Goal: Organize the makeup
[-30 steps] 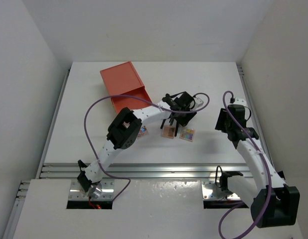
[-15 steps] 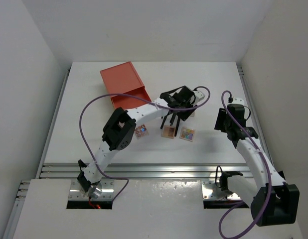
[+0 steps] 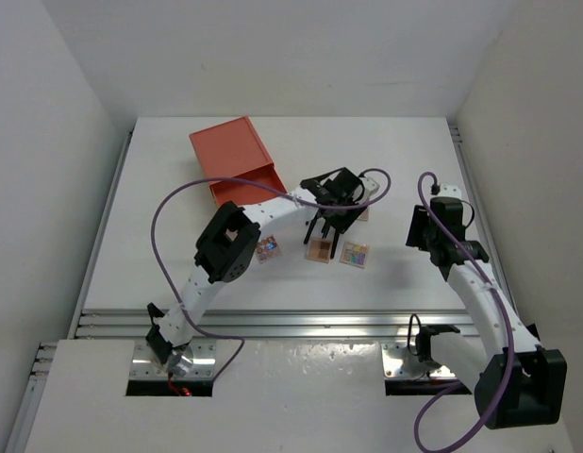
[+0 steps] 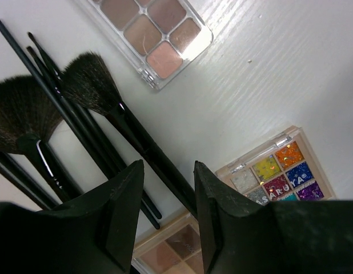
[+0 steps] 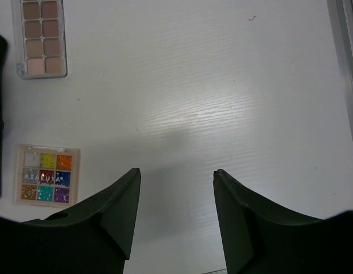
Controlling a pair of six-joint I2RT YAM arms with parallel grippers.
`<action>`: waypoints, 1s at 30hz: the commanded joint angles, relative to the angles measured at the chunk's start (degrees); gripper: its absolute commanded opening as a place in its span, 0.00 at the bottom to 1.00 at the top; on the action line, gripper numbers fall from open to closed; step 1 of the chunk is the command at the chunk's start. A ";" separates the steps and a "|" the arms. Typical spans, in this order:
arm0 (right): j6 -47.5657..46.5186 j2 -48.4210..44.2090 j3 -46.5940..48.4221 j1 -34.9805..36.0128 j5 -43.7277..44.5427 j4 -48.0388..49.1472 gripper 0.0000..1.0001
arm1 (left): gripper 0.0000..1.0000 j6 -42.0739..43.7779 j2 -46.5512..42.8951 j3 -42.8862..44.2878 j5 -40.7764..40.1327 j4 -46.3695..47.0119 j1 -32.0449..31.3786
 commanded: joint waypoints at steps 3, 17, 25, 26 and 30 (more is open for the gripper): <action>-1.36 -0.61 0.79 -0.26 -0.22 1.94 0.54 | 0.46 -2.27 1.79 -0.98 2.63 0.43 0.79; -2.69 -0.88 0.97 -0.26 0.39 2.03 0.54 | 0.34 -2.80 4.61 -0.63 4.83 0.43 1.32; -2.95 -0.26 1.41 -0.26 -0.39 2.29 0.54 | 0.18 -3.33 5.14 1.92 4.65 0.43 1.32; -2.86 -0.26 1.50 -0.09 -0.40 2.55 0.54 | 0.18 -3.33 4.53 1.92 4.65 0.43 1.32; -2.86 0.00 1.76 -0.17 -1.19 2.91 0.53 | 0.01 -3.95 3.21 2.53 6.66 0.43 1.32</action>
